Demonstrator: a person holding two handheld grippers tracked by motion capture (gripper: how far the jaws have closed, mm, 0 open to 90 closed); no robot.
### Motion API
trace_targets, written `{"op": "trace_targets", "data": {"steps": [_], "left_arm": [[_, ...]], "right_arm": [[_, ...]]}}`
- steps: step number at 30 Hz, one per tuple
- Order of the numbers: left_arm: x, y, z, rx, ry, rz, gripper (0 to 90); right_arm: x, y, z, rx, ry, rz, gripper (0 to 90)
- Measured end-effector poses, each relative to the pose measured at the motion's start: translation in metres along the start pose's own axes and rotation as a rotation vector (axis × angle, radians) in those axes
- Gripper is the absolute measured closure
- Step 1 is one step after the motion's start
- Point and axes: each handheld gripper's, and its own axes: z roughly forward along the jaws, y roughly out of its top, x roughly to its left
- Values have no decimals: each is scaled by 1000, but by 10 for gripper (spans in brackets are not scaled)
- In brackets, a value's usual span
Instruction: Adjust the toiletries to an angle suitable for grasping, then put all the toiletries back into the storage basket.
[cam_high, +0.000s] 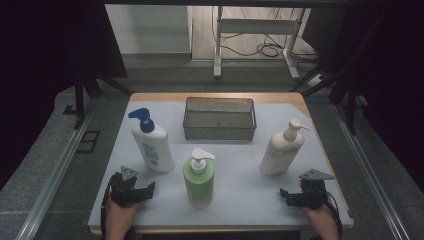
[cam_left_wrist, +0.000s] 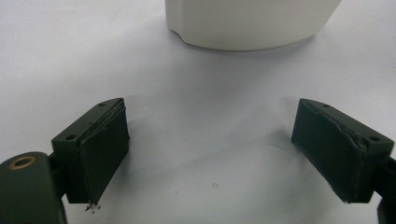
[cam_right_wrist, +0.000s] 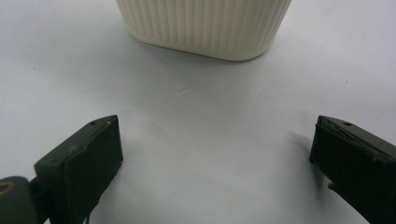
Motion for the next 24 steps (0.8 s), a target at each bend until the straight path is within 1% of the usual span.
{"op": "trace_targets", "data": {"steps": [18, 24], "left_arm": [[0, 0, 0, 1, -1, -2, 110], [0, 0, 0, 1, -1, -2, 110]], "right_arm": [[0, 0, -1, -2, 1, -2, 30], [-1, 0, -2, -13, 22, 5, 56]]}}
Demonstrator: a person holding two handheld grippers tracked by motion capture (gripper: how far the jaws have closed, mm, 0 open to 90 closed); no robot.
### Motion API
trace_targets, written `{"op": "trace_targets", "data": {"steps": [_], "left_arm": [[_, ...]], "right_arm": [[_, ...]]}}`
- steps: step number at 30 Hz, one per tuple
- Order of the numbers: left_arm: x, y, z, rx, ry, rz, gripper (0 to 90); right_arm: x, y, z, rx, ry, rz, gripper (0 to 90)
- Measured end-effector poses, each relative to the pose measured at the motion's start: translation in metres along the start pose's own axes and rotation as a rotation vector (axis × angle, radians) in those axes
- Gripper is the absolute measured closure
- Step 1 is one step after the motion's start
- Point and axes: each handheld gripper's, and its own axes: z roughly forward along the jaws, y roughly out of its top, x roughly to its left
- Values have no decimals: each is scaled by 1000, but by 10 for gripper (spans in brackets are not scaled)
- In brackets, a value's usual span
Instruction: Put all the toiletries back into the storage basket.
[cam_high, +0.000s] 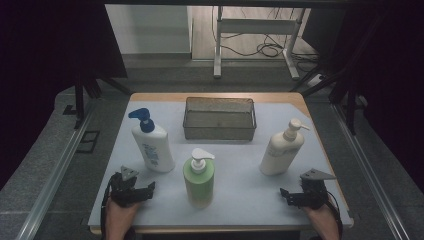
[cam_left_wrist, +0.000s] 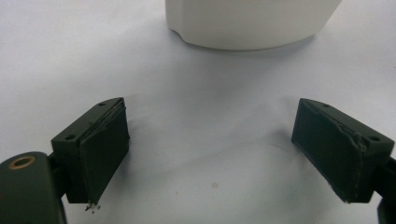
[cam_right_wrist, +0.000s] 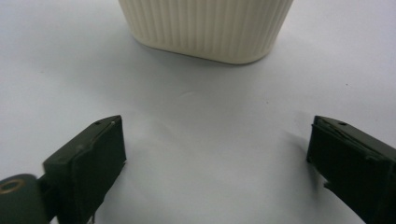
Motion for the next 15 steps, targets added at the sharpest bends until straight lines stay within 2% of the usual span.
{"op": "trace_targets", "data": {"steps": [8, 15], "left_arm": [[0, 0, 0, 0, 0, 0, 110], [0, 0, 0, 0, 0, 0, 110]], "right_arm": [[0, 1, -2, -10, 11, -8, 63], [-1, 3, -6, -19, 9, -9, 117]]}}
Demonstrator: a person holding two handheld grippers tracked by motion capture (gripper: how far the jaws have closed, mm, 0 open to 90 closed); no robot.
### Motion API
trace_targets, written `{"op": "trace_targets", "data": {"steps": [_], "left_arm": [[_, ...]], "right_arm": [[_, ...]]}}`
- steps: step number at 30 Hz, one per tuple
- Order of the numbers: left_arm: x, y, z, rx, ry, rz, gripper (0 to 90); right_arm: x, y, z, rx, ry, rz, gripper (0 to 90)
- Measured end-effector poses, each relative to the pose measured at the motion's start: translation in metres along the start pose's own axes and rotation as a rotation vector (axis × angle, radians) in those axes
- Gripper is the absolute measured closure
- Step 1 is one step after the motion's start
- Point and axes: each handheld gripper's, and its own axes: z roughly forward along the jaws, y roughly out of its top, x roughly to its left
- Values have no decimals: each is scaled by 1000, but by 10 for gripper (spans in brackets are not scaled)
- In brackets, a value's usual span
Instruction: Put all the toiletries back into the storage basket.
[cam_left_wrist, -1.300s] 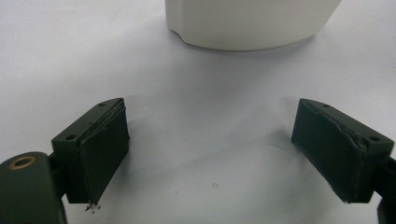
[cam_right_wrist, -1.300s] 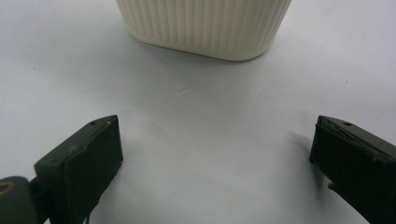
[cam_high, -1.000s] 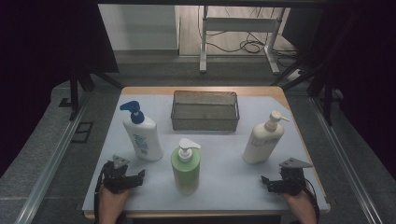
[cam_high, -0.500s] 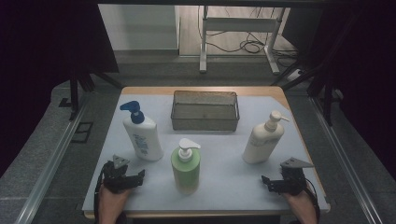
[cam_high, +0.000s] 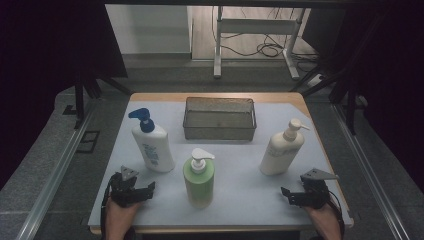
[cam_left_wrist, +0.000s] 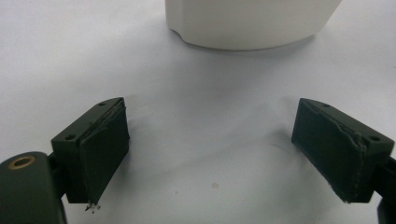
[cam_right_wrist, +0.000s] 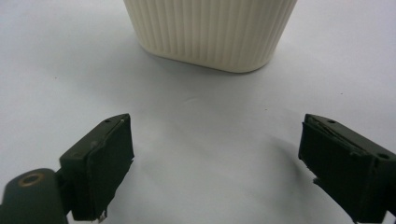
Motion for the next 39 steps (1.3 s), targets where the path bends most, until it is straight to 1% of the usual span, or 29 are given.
{"op": "trace_targets", "data": {"steps": [1, 7, 8, 9, 11, 12, 14, 15, 16, 19, 21, 22, 23, 24, 26, 27, 29, 30, 31, 32, 33, 34, 35, 38, 39], "left_arm": [[0, 0, 0, 0, 0, 0, 110], [0, 0, 0, 0, 0, 0, 110], [0, 0, 0, 0, 0, 0, 110], [0, 0, 0, 0, 0, 0, 110], [0, 0, 0, 0, 0, 0, 109], [0, 0, 0, 0, 0, 0, 109], [0, 0, 0, 0, 0, 0, 109], [0, 0, 0, 0, 0, 0, 109], [0, 0, 0, -1, 0, 0, 109], [0, 0, 0, -1, 0, 0, 109], [0, 0, 0, -2, 1, -1, 109], [0, 0, 0, -2, 1, -1, 109], [0, 0, 0, -2, 0, -1, 109], [0, 0, 0, -2, 1, -1, 109], [0, 0, 0, -2, 2, -1, 110], [0, 0, 0, -2, 2, -1, 109], [0, 0, 0, -2, 2, -1, 109], [0, 0, 0, -2, 2, -1, 110], [0, 0, 0, -3, 1, -1, 110], [0, 0, 0, -3, 1, -1, 109], [0, 0, 0, -2, 1, 0, 109], [0, 0, 0, -2, 1, 0, 109], [0, 0, 0, -3, 1, 0, 110], [0, 0, 0, -3, 1, 0, 109], [0, -1, 0, -3, 1, -1, 110]], "right_arm": [[-1, 1, -1, 0, 2, -3, 131], [-2, 4, -5, -8, 16, 8, 149], [-3, 4, -5, -10, 20, 0, 162], [-3, 6, -6, -11, 30, 6, 192], [-3, 6, -7, -12, 33, 10, 205], [-5, 8, -8, -17, 41, 26, 252], [-7, 9, -10, -27, 57, 51, 296], [-7, 9, -11, -29, 64, 55, 327], [-7, 9, -11, -29, 64, 55, 327], [-10, 11, -14, -26, 65, 61, 373], [-14, 12, -16, -25, 67, 68, 406], [-15, 12, -17, -23, 67, 66, 431], [-18, 14, -18, -23, 70, 57, 483], [-18, 14, -18, -23, 70, 57, 483], [-21, 15, -20, -11, 84, 49, 543], [-24, 17, -21, -4, 65, 36, 602], [-27, 19, -22, -11, 54, 27, 663], [-27, 19, -22, -11, 54, 27, 663], [-30, 22, -23, -20, 45, 27, 728], [-30, 22, -23, -20, 45, 27, 728], [-31, 25, -23, -23, 41, 20, 776], [-31, 25, -23, -23, 41, 20, 776], [-32, 28, -20, -22, 45, 10, 834], [-35, 33, -14, -20, 47, 4, 892], [-37, 35, -11, -21, 49, 7, 892]]}}
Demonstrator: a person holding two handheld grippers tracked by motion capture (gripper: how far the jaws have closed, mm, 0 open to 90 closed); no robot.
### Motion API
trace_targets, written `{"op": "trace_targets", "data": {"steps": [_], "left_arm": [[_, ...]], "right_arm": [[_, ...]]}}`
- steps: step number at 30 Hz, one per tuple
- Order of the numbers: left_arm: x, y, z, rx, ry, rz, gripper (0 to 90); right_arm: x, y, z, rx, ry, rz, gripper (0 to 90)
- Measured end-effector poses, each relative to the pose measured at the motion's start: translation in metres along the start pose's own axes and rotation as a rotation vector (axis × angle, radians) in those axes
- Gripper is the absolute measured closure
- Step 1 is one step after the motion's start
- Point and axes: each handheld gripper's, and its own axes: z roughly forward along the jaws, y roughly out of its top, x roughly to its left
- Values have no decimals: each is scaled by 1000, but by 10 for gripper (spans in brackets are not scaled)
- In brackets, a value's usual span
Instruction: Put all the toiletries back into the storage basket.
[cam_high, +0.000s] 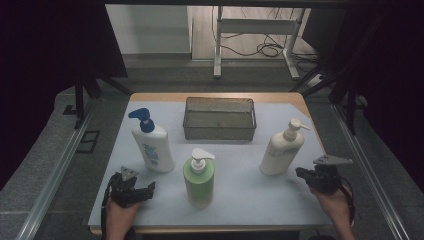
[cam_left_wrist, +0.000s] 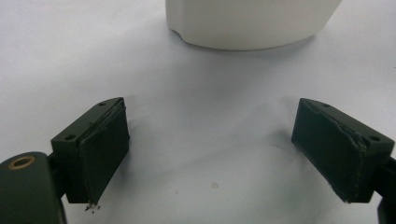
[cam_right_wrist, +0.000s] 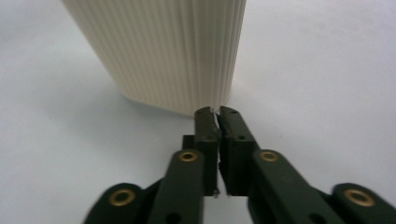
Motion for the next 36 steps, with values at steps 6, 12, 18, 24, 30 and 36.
{"op": "trace_targets", "data": {"steps": [6, 12, 18, 24, 30, 36], "left_arm": [[0, 0, 0, 0, 0, 0, 110], [0, 0, 0, 1, 1, 2, 109], [0, 0, 0, 0, 0, 2, 110], [0, 0, 0, 1, 1, 2, 109], [0, 0, 0, 1, 1, 2, 109], [0, 0, 0, 1, 1, 2, 109]], "right_arm": [[-13, 10, 8, -8, -20, 38, 900], [-24, 20, 16, -20, -4, 66, 900], [-32, 24, 33, -13, 28, 81, 900], [-38, 25, 47, -11, 61, 82, 900], [-39, 28, 48, -40, 79, 88, 896], [-40, 29, 53, -33, 89, 73, 880]]}}
